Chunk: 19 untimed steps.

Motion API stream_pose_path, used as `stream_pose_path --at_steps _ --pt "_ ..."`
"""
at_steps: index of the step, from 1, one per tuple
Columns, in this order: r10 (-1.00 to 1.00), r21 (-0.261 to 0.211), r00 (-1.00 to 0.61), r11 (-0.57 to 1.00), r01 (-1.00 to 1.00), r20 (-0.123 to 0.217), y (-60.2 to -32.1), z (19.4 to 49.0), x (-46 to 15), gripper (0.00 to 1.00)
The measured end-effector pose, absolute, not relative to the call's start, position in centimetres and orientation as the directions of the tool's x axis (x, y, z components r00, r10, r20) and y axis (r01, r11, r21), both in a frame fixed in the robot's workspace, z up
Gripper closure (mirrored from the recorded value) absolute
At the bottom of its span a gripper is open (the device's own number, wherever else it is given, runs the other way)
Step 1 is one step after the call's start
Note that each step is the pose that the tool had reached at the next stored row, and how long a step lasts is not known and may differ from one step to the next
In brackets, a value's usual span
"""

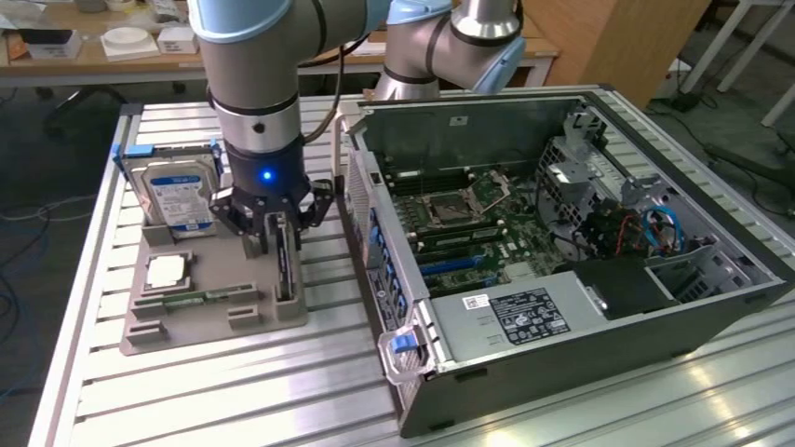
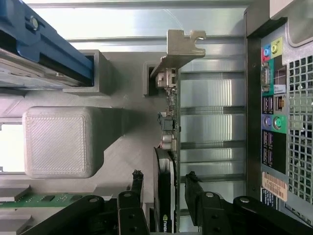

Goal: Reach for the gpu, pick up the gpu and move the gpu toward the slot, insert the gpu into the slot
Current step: 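Pick up the gpu and move the gpu toward the slot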

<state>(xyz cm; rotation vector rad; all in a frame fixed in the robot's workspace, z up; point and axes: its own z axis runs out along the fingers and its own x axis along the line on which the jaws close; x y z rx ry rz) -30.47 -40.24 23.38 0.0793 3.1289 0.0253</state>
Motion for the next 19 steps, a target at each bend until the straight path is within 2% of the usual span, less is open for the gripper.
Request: stream_pose_path --at_steps 19 --pt "0.098 0.017 -0.995 0.995 0.098 -0.011 -40.23 23.22 -30.50 0.53"
